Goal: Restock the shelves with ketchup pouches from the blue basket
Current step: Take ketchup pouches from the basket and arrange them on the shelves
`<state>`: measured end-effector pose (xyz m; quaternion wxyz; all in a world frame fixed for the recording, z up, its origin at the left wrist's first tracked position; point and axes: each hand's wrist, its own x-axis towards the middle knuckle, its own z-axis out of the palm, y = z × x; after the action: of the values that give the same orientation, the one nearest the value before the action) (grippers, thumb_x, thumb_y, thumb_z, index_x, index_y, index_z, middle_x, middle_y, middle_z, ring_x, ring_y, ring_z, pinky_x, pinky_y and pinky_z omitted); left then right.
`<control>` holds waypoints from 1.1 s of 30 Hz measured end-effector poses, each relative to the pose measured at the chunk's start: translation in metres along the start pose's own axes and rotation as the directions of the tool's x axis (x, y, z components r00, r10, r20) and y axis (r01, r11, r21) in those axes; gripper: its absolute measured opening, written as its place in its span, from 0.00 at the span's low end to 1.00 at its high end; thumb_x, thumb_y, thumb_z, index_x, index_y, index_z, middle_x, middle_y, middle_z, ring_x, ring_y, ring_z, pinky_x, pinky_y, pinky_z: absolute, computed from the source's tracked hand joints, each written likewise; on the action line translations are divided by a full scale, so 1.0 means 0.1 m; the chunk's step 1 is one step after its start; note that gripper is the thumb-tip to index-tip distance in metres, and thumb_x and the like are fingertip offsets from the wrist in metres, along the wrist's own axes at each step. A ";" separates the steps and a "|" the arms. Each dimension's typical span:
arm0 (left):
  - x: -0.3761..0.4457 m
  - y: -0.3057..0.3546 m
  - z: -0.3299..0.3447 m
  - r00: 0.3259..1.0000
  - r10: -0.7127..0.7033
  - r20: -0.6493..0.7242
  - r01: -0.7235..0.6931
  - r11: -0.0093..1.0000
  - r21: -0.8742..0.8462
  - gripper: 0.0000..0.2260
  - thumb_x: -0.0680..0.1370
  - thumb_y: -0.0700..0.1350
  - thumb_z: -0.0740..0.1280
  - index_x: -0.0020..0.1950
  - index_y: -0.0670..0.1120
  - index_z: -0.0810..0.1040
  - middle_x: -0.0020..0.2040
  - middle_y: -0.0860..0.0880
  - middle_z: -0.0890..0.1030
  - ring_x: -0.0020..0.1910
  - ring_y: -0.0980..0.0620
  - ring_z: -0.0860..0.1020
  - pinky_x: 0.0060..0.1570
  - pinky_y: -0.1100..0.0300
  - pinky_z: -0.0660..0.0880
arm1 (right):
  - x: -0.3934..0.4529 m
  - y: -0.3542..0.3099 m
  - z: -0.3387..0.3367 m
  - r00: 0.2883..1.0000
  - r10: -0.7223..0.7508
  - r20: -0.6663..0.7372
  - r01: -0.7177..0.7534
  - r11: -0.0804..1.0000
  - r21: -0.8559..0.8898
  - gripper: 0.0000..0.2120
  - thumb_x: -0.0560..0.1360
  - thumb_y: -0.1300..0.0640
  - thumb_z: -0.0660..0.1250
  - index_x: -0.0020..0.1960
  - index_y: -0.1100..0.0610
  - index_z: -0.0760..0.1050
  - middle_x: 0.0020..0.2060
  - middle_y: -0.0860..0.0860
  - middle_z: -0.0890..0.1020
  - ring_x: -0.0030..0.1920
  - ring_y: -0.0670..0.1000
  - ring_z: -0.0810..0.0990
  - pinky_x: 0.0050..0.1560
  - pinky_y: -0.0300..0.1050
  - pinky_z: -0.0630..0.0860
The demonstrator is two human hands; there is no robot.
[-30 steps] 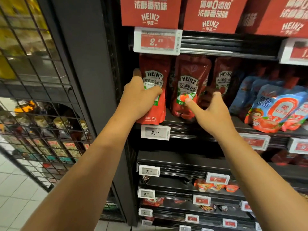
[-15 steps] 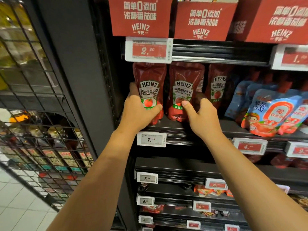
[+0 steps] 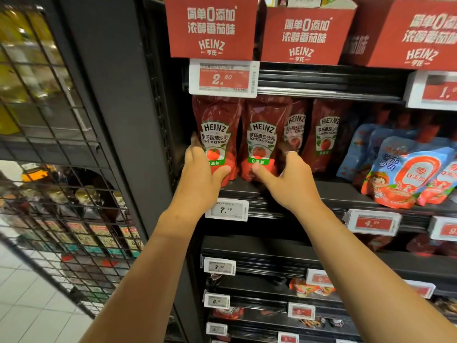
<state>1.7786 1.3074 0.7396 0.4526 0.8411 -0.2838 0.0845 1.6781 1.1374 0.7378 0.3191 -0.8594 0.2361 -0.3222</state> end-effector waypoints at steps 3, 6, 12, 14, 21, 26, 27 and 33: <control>0.00 -0.03 0.02 1.000 -0.009 0.029 0.008 1.000 0.023 0.32 0.82 0.50 0.66 0.79 0.40 0.55 0.77 0.45 0.59 0.72 0.48 0.67 0.66 0.59 0.67 | -0.01 0.03 0.01 0.999 0.008 0.041 -0.007 0.999 -0.037 0.22 0.68 0.43 0.80 0.48 0.53 0.73 0.41 0.46 0.80 0.39 0.44 0.78 0.36 0.40 0.73; -0.07 0.00 0.07 0.998 0.023 -0.051 -0.020 0.999 0.050 0.32 0.82 0.50 0.66 0.79 0.43 0.55 0.79 0.44 0.57 0.74 0.47 0.66 0.68 0.59 0.66 | 0.00 0.01 0.03 0.999 0.029 0.028 -0.027 0.997 -0.076 0.23 0.67 0.43 0.80 0.44 0.55 0.71 0.38 0.50 0.79 0.36 0.50 0.76 0.33 0.46 0.72; -0.13 0.03 0.17 0.980 0.052 -0.191 -0.047 0.998 0.035 0.31 0.74 0.48 0.77 0.70 0.49 0.63 0.66 0.48 0.68 0.65 0.47 0.73 0.64 0.53 0.75 | 0.05 -0.01 0.03 0.998 0.064 0.026 -0.061 0.993 -0.106 0.28 0.65 0.41 0.81 0.37 0.55 0.65 0.33 0.52 0.75 0.31 0.50 0.70 0.28 0.44 0.62; -0.09 0.04 0.18 0.977 0.043 -0.207 -0.033 0.998 0.049 0.29 0.74 0.47 0.77 0.67 0.46 0.65 0.66 0.46 0.68 0.65 0.46 0.73 0.64 0.53 0.75 | 0.08 -0.03 0.02 0.997 0.064 0.039 -0.059 0.992 -0.115 0.28 0.64 0.41 0.81 0.36 0.56 0.65 0.33 0.52 0.74 0.31 0.50 0.69 0.28 0.43 0.62; -0.12 0.02 0.20 0.973 0.027 -0.227 -0.019 0.999 0.036 0.29 0.74 0.48 0.77 0.69 0.44 0.67 0.72 0.44 0.69 0.70 0.45 0.71 0.68 0.53 0.72 | 0.04 -0.02 0.03 0.998 0.057 0.025 -0.054 0.992 -0.115 0.26 0.64 0.41 0.82 0.38 0.56 0.70 0.33 0.50 0.78 0.34 0.47 0.76 0.30 0.42 0.68; -0.23 -0.08 0.20 0.965 0.116 -0.236 -0.116 0.993 0.013 0.31 0.77 0.45 0.72 0.76 0.43 0.63 0.75 0.45 0.66 0.74 0.47 0.66 0.74 0.57 0.64 | -0.05 0.01 -0.07 0.998 0.052 0.042 -0.050 0.997 -0.057 0.20 0.65 0.45 0.82 0.49 0.49 0.76 0.38 0.44 0.83 0.40 0.42 0.81 0.44 0.36 0.78; -0.26 -0.11 0.20 0.965 0.122 -0.233 -0.124 0.992 0.007 0.30 0.78 0.45 0.71 0.77 0.43 0.63 0.75 0.44 0.67 0.74 0.48 0.66 0.74 0.64 0.61 | -0.08 0.04 -0.11 0.998 0.048 0.041 -0.046 0.998 -0.044 0.19 0.66 0.48 0.82 0.50 0.48 0.76 0.40 0.43 0.83 0.41 0.42 0.82 0.46 0.36 0.79; -0.44 -0.19 0.10 0.954 0.231 -0.189 -0.235 0.972 -0.001 0.21 0.77 0.40 0.69 0.70 0.44 0.73 0.69 0.48 0.72 0.68 0.55 0.70 0.68 0.75 0.60 | -0.33 0.21 -0.37 1.000 0.001 -0.030 0.000 0.999 0.032 0.10 0.73 0.58 0.75 0.50 0.48 0.77 0.42 0.45 0.83 0.44 0.48 0.83 0.52 0.42 0.81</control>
<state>1.7518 1.3250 0.7025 0.4741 0.7847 -0.3380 0.2129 1.6252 1.1285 0.7316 0.3293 -0.8492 0.2359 -0.3387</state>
